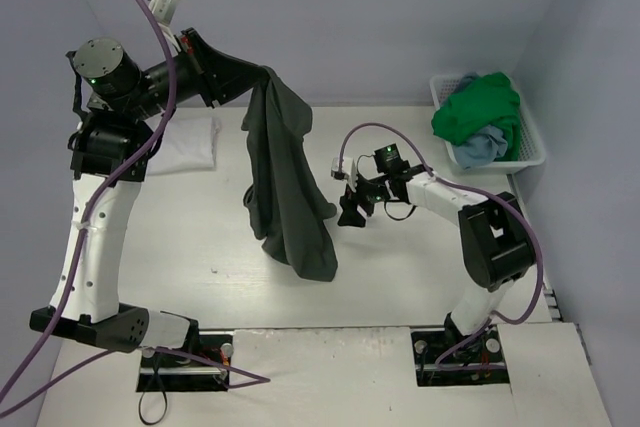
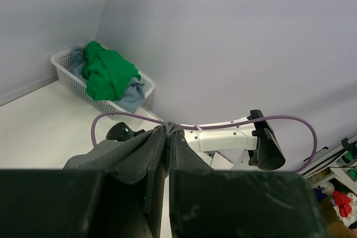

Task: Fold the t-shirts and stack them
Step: Flatten out the tshirt

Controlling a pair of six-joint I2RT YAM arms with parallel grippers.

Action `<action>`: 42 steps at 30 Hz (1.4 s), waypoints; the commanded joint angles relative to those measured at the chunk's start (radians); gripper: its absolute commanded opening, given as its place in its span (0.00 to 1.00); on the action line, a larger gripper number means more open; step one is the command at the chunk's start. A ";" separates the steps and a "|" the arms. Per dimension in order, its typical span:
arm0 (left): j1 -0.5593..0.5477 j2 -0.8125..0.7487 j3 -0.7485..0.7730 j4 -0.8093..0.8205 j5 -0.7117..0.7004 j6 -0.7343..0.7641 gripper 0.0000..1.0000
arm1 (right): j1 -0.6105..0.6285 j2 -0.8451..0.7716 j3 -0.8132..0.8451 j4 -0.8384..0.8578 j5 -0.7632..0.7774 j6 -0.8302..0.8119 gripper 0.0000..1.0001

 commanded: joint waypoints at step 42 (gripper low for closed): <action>0.020 -0.024 0.040 0.069 0.011 0.021 0.00 | 0.063 0.267 0.298 0.002 -0.211 0.039 0.13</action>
